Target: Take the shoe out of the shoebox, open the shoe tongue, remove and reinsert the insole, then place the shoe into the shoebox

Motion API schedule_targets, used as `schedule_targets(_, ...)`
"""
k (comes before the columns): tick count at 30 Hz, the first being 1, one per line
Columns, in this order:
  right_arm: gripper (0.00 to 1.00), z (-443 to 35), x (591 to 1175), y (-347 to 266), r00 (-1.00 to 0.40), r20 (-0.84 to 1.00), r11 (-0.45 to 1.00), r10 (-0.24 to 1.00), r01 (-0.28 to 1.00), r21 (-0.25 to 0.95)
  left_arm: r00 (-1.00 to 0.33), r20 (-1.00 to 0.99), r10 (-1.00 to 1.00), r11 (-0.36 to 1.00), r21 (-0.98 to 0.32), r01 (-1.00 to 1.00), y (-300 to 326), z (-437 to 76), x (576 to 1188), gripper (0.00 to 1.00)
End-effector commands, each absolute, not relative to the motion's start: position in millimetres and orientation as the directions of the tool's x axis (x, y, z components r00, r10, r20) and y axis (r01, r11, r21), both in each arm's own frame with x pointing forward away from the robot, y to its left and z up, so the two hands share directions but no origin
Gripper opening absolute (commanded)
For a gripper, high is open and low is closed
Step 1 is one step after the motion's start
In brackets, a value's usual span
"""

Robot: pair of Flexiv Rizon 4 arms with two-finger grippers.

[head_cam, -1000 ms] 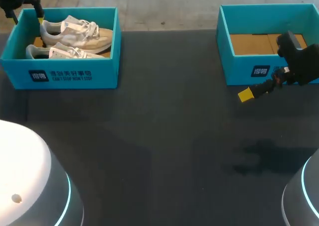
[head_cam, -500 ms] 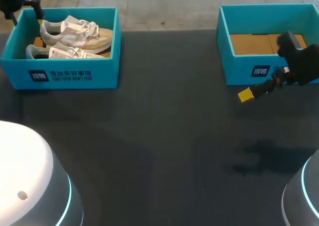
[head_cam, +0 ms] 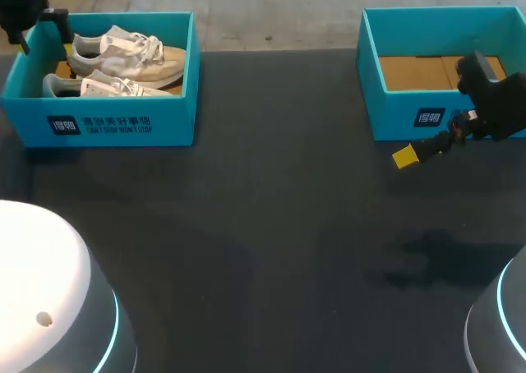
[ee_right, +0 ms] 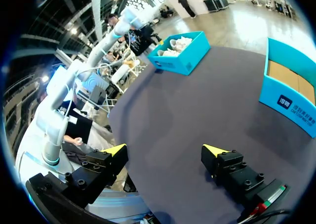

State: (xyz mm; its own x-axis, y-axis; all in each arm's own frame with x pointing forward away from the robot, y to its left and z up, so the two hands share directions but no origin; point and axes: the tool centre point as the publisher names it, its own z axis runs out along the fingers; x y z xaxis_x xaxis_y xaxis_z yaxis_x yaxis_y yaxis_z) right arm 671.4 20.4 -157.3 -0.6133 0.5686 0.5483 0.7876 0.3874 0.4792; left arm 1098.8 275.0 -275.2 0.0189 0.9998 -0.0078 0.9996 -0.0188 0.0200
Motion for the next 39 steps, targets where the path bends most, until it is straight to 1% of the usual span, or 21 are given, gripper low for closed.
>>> schedule_targets(1,1.0,-157.8,671.9,21.3,-0.612,0.548,0.388,0.571,0.789,0.477,0.042,-0.019,0.999,-0.041,0.055,0.998,277.5,-278.7,1073.6,1.0)
schedule_targets(8,1.0,-157.8,671.9,21.3,-0.612,0.548,0.388,0.571,0.789,0.477,0.075,-0.013,0.997,-0.075,0.038,0.996,272.5,-287.7,1056.8,1.0)
schedule_targets(9,1.0,-157.8,671.9,21.3,-0.612,0.548,0.388,0.571,0.789,0.477,0.082,-0.015,0.996,-0.082,0.034,0.996,272.0,-288.9,1056.4,0.98)
schedule_targets(10,1.0,-157.8,671.9,21.3,-0.612,0.548,0.388,0.571,0.789,0.477,0.083,-0.015,0.996,-0.082,0.033,0.996,271.6,-289.9,1055.7,0.9)
schedule_targets(14,1.0,-157.8,671.9,21.3,-0.612,0.548,0.388,0.571,0.789,0.477,0.085,-0.022,0.996,-0.084,0.032,0.996,271.7,-293.8,1056.2,0.77)
schedule_targets(15,1.0,-157.8,671.9,21.3,-0.612,0.548,0.388,0.571,0.789,0.477,0.086,-0.023,0.996,-0.085,0.029,0.996,271.7,-295.6,1057.2,0.61)
schedule_targets(16,1.0,-157.8,671.9,21.3,-0.612,0.548,0.388,0.571,0.789,0.477,0.084,-0.025,0.996,-0.083,0.024,0.996,271.8,-296.7,1057.6,0.57)
schedule_targets(17,1.0,-157.8,671.9,21.3,-0.612,0.548,0.388,0.571,0.789,0.477,0.084,-0.025,0.996,-0.083,0.022,0.996,272.0,-298.1,1057.7,0.57)
schedule_targets(18,1.0,-157.8,671.9,21.3,-0.612,0.548,0.388,0.571,0.789,0.477,0.085,-0.024,0.996,-0.084,0.019,0.996,271.9,-299.5,1057.8,0.53)
schedule_targets(19,1.0,-157.8,671.9,21.3,-0.612,0.548,0.388,0.571,0.789,0.477,0.084,-0.025,0.996,-0.083,0.017,0.996,272.0,-300.8,1058.0,0.54)
schedule_targets(21,1.0,-157.8,671.9,21.3,-0.612,0.548,0.388,0.571,0.789,0.477,0.086,-0.023,0.996,-0.085,0.009,0.996,272.3,-304.1,1058.6,0.49)
schedule_targets(22,1.0,-157.8,671.9,21.3,-0.612,0.548,0.388,0.571,0.789,0.477,0.086,-0.022,0.996,-0.086,0.005,0.996,272.6,-305.4,1058.8,0.49)
schedule_targets(24,1.0,-157.8,671.9,21.3,-0.612,0.548,0.388,0.571,0.789,0.477,0.09,-0.019,0.996,-0.09,0.001,0.996,273.1,-307.6,1058.7,0.46)
schedule_targets(27,1.0,-157.8,671.9,21.3,-0.612,0.548,0.388,0.571,0.789,0.477,0.086,-0.013,0.996,-0.086,-0.006,0.996,275.0,-310.9,1059.5,0.46)
schedule_targets(28,1.0,-157.8,671.9,21.3,-0.612,0.548,0.388,0.571,0.789,0.477,0.085,-0.013,0.996,-0.085,-0.006,0.996,275.6,-311.4,1059.5,0.47)
schedule_targets(39,1.0,-157.8,671.9,21.3,-0.612,0.548,0.388,0.571,0.789,0.477,0.092,0.001,0.996,-0.092,-0.009,0.996,278.7,-326.4,1066.0,0.46)
